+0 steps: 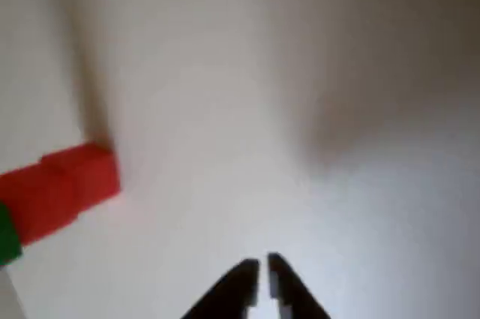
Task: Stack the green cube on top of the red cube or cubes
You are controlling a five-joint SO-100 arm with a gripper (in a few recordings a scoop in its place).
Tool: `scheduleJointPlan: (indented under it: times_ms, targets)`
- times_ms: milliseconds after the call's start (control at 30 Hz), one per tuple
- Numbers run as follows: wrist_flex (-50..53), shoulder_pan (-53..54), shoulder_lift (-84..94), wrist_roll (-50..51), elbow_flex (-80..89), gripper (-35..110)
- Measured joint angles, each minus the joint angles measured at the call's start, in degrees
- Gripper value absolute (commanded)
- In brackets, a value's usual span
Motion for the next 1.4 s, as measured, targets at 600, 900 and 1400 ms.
scheduleJointPlan:
  times_ms: [600, 900, 1400]
  targets:
    - [2.2, 0.0, 4.9, 0.0, 0.4, 1]
    - [2.2, 0.0, 4.9, 0.0, 0.4, 1]
    - [2.2, 0.0, 4.9, 0.0, 0.4, 1]
